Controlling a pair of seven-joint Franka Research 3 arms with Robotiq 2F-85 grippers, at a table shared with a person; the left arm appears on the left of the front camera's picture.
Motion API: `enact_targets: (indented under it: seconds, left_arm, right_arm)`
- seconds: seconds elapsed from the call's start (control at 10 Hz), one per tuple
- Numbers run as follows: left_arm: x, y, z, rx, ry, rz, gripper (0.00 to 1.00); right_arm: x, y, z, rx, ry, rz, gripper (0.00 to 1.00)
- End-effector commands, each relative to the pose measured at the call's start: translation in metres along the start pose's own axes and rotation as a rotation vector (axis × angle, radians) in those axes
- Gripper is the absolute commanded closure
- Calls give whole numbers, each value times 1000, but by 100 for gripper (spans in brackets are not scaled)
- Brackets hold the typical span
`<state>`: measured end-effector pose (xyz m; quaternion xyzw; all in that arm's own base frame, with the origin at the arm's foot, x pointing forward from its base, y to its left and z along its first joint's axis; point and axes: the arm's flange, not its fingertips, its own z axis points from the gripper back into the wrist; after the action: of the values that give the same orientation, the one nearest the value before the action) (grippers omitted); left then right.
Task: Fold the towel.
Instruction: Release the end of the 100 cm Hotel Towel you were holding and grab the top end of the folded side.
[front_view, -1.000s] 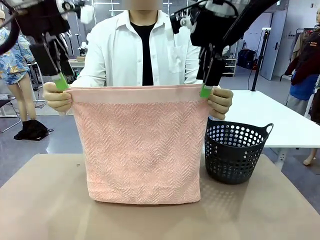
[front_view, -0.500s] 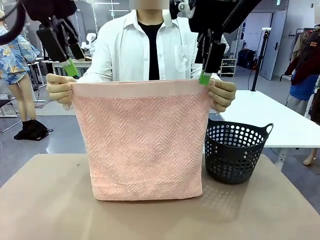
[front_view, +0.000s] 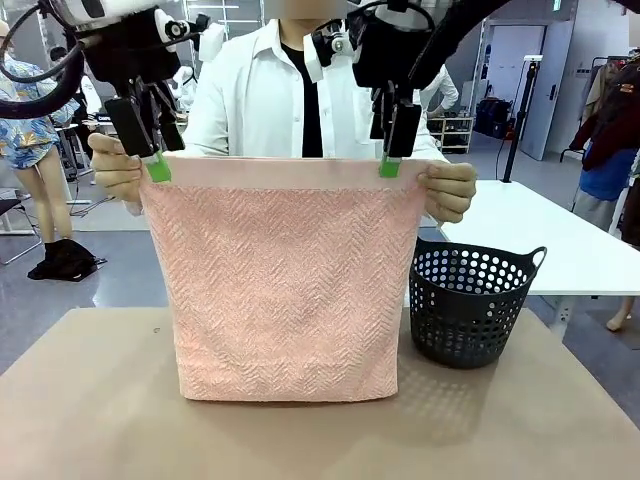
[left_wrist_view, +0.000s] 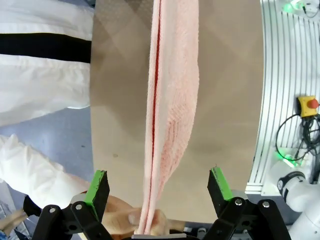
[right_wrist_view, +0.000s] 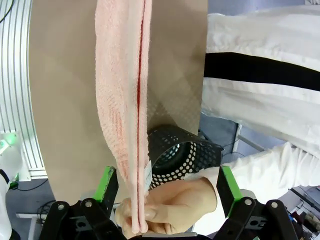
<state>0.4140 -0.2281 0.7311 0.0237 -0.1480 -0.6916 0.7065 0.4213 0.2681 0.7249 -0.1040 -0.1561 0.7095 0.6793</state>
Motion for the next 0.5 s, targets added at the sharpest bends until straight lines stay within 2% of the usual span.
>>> enact_targets:
  seconds: [0.0,0.3,0.4]
  left_arm:
    - [0,3,-6,-11,33,20,0]
    - [-5,6,-24,-40,39,49,0]
    - [-8,8,-30,-54,45,68,23]
  right_arm:
    - [1,-8,-7,31,21,27,0]
    - [2,-9,-26,103,28,-16,0]
    - [3,-10,-31,116,25,-34,0]
